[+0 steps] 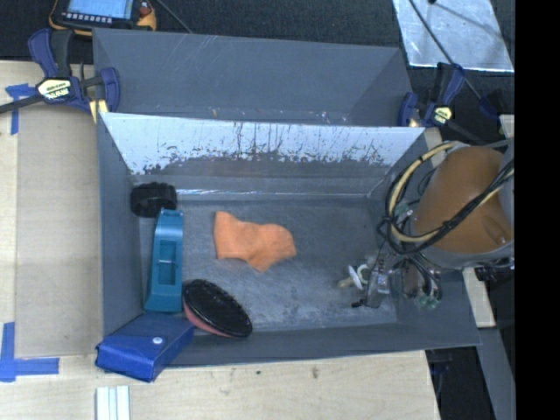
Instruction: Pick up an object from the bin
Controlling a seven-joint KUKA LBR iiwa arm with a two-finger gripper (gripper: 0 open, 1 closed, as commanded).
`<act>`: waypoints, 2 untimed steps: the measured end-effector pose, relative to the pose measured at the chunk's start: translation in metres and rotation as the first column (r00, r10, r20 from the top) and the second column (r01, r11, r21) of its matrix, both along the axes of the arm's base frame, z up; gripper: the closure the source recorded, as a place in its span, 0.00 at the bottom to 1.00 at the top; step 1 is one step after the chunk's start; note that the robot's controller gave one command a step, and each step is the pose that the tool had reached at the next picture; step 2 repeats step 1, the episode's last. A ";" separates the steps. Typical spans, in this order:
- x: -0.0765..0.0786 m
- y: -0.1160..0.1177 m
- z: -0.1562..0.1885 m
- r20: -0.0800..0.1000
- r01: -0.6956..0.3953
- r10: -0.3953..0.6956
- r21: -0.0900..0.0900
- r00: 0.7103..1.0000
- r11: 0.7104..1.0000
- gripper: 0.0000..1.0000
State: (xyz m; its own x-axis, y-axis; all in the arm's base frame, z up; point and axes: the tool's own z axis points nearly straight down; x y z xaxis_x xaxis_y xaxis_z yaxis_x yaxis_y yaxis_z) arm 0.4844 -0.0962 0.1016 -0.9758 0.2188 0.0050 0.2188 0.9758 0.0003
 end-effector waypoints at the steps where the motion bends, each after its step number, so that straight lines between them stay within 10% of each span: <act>1: 0.001 0.000 0.017 0.004 0.000 0.000 -0.001 1.000 1.000 1.00; 2: 0.001 0.000 0.017 0.004 0.000 0.000 -0.001 1.000 1.000 1.00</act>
Offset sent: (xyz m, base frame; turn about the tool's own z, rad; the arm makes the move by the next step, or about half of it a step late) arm 0.0000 0.0001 0.0615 0.0000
